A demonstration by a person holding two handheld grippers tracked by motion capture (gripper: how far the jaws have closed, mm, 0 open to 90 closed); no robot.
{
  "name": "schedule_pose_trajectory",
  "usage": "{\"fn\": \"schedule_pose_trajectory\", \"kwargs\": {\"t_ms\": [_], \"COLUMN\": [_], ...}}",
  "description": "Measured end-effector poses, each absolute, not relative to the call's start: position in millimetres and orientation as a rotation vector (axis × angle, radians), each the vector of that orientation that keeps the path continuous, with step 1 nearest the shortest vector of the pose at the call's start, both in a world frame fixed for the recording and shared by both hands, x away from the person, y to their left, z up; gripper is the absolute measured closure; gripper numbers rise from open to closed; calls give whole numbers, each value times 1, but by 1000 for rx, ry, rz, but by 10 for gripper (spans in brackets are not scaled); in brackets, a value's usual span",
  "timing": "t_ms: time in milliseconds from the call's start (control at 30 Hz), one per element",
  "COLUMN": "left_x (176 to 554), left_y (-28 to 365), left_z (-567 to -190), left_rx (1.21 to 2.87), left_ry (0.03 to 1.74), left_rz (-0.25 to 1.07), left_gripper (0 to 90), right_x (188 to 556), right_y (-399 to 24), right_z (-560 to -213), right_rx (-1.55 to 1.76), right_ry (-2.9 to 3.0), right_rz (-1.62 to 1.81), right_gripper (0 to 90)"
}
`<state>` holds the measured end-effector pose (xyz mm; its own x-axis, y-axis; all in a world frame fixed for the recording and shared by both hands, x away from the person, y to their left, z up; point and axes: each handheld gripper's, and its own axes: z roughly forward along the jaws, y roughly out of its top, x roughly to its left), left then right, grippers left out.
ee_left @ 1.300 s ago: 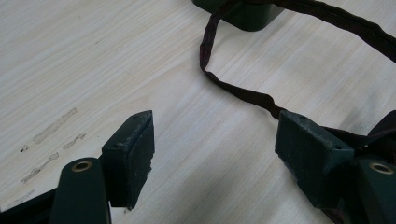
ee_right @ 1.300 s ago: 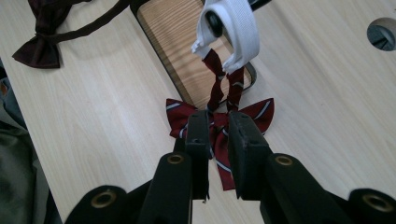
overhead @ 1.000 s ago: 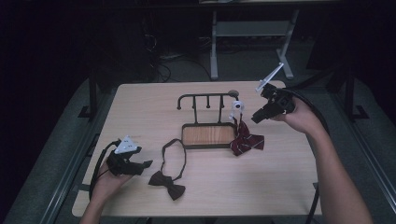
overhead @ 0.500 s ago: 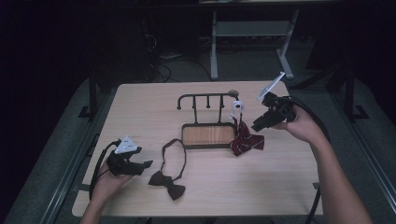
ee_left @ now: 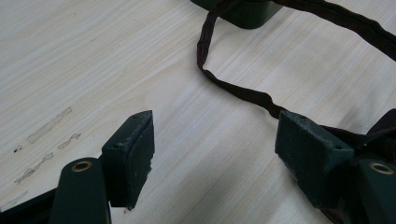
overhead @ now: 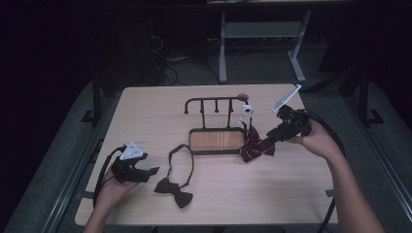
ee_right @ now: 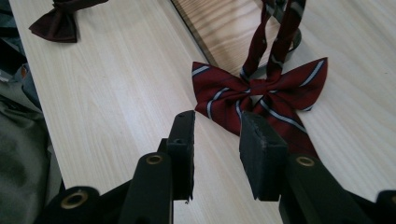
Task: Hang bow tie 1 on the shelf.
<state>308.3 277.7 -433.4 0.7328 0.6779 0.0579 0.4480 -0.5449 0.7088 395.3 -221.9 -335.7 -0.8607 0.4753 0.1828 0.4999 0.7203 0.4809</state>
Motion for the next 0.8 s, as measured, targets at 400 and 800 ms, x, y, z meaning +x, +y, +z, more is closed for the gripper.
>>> {"fn": "schedule_pose_trajectory", "kwargs": {"t_ms": [400, 800], "left_x": [308, 308], "left_y": [277, 277], "left_z": [-434, -434], "left_rx": [2237, 2243], "left_ry": [845, 846], "left_rz": [428, 429], "left_gripper": [285, 284], "right_x": [383, 371], "right_y": [-226, -233], "right_z": [-358, -377], "right_rx": [-828, -845], "right_ry": [-2850, -2826], "right_rz": [-842, -853], "right_gripper": [601, 578]}}
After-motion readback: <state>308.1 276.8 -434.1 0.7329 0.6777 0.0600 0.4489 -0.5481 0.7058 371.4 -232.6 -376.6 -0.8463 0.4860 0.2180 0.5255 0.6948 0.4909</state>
